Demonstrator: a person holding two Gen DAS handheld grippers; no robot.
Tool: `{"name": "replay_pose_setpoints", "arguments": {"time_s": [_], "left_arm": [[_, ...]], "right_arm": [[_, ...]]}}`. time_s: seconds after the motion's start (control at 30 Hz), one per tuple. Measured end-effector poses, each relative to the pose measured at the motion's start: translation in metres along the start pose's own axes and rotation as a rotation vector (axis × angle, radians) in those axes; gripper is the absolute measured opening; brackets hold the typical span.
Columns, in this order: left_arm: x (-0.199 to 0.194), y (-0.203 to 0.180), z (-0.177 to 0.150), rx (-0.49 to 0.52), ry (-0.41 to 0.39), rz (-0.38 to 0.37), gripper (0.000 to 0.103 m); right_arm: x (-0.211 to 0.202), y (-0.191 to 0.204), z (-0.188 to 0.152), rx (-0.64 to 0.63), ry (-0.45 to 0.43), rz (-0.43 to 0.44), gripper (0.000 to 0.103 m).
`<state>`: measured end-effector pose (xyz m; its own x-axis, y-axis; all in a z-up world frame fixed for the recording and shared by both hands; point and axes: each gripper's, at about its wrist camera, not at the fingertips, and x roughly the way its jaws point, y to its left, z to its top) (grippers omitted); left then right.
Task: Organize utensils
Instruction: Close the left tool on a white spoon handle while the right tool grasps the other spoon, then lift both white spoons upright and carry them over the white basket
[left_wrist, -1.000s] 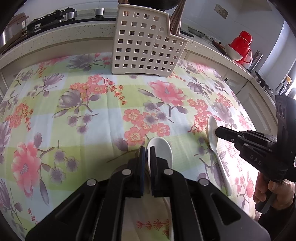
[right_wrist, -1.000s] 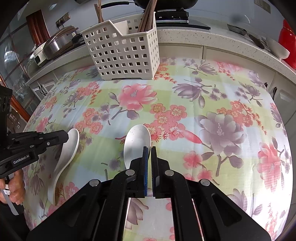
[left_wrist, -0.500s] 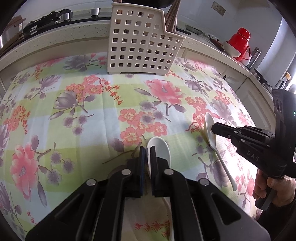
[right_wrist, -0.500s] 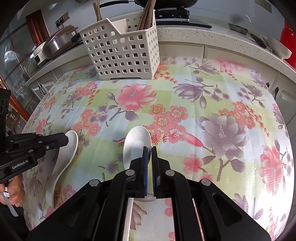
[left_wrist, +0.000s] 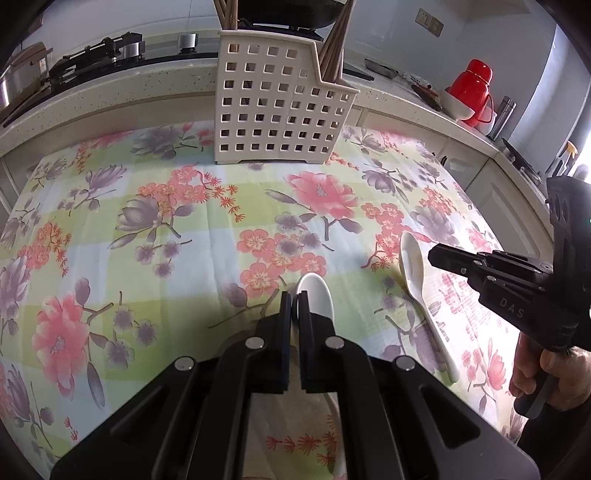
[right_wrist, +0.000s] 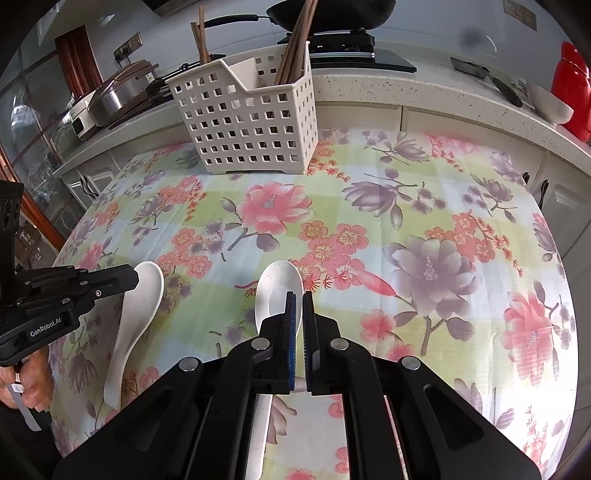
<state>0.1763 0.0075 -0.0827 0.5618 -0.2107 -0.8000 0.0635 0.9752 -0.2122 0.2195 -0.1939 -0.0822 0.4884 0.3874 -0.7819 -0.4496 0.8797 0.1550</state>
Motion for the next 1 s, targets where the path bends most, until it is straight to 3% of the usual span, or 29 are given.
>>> {"name": "replay_pose_setpoints", "arguments": {"time_s": [0.1, 0.2, 0.4, 0.57, 0.63, 1.0], "left_arm": [[0.002, 0.001, -0.002, -0.003, 0.007, -0.001, 0.005], [0.002, 0.001, -0.001, -0.002, 0.01, -0.001, 0.005], [0.003, 0.0, -0.001, 0.004, 0.012, -0.001, 0.005], [0.004, -0.003, -0.001, 0.01, 0.015, -0.004, 0.005], [0.004, -0.004, 0.0, 0.013, 0.015, -0.004, 0.005], [-0.005, -0.005, 0.002, 0.019, -0.011, -0.001, 0.004]], "right_arm": [[0.0, -0.003, -0.001, 0.008, -0.008, -0.005, 0.044], [0.0, -0.001, 0.0, -0.002, -0.014, -0.002, 0.044], [0.011, 0.0, 0.003, -0.013, 0.01, -0.004, 0.025], [0.019, -0.001, 0.006, -0.019, 0.026, 0.004, 0.017], [0.021, 0.0, 0.007, -0.027, 0.032, 0.006, 0.005], [0.006, 0.003, 0.007, -0.042, -0.01, 0.012, 0.002]]}}
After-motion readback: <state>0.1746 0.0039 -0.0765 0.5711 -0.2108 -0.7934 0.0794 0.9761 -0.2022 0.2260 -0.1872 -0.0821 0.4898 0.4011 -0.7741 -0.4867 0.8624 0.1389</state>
